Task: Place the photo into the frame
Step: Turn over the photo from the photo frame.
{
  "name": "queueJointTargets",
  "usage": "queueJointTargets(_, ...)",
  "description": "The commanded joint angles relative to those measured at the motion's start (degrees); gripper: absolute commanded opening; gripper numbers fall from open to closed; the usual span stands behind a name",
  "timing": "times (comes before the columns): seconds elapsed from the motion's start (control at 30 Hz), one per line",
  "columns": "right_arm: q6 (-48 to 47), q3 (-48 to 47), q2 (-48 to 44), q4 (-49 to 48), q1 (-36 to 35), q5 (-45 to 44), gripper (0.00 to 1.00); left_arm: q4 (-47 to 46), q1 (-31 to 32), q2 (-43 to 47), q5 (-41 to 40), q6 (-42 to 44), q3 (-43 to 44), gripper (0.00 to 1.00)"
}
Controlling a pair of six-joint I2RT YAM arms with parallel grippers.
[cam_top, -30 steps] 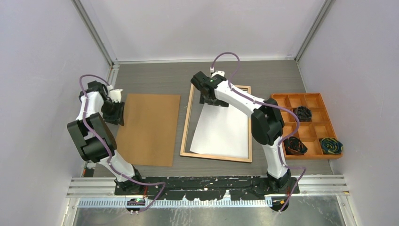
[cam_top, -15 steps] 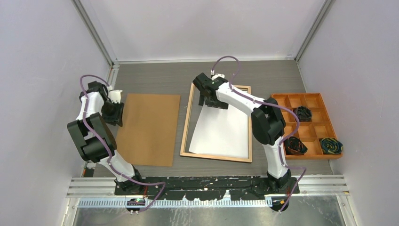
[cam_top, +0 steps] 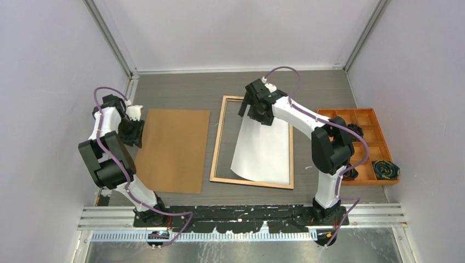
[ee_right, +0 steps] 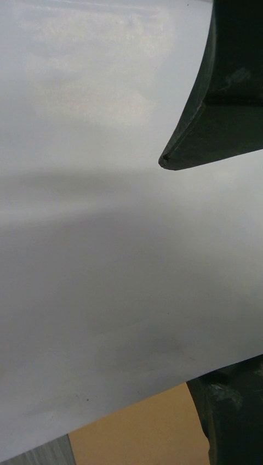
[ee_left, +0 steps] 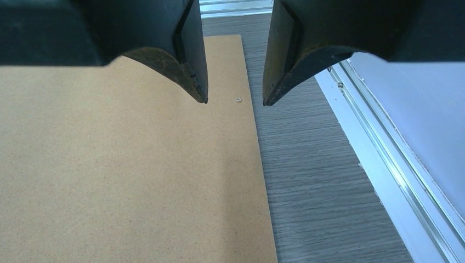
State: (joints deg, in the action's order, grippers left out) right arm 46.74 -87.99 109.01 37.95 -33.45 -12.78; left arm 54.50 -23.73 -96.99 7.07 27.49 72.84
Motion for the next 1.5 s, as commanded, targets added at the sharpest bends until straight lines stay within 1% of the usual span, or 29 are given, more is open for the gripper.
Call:
queueJointTargets(0.0, 0.9, 0.9, -3.4, -4.9, 0.4, 3.2, 1.00, -0.5, 0.2, 0.7, -0.4, 0.8, -0.5, 0.43)
queueJointTargets(0.13, 1.4, 2.3, -3.5, -6.0, 0.7, 3.7, 1.00, -0.6, 0.2, 0.8, -0.5, 0.9, -0.6, 0.44)
queueJointTargets(0.33, 4.0, 8.6, -6.4, -14.9, 2.4, 8.5, 1.00, -0.3, 0.2, 1.1, -0.7, 1.4, -0.7, 0.44)
queueJointTargets(0.43, 5.0, 10.8, -7.4, -17.6, 3.2, 9.9, 1.00, -0.2, 0.1, 1.4, -0.7, 1.5, -0.8, 0.44)
queueJointTargets(0.6, 6.1, 13.1, -8.5, -21.1, 4.1, 11.9, 1.00, -0.5, 0.2, 1.6, -0.6, 1.3, -1.0, 0.44)
queueJointTargets(0.63, 6.6, 13.8, -8.7, -22.6, 4.2, 14.1, 1.00, -0.5, 0.2, 1.7, -0.5, 1.3, -1.1, 0.44)
queueJointTargets(0.7, 7.3, 15.2, -9.2, -26.0, 4.6, 15.3, 1.00, -0.4, 0.2, 1.7, -0.3, 1.3, -1.0, 0.44)
queueJointTargets(0.77, 7.7, 15.7, -9.4, -27.3, 4.7, 15.6, 1.00, -0.3, 0.2, 1.8, -0.3, 1.4, -1.1, 0.45)
queueJointTargets(1.03, 9.3, 17.5, -10.0, -30.0, 5.0, 16.5, 1.00, -0.2, 0.1, 2.1, -0.4, 1.9, -1.5, 0.45)
queueJointTargets(1.37, 8.9, 16.9, -9.6, -27.8, 5.2, 17.1, 1.00, 0.0, 0.1, 2.2, -0.2, 2.4, -1.6, 0.46)
queueJointTargets(1.47, 9.8, 17.5, -9.5, -30.3, 5.2, 18.8, 1.00, 0.1, 0.1, 2.1, -0.6, 2.5, -1.6, 0.46)
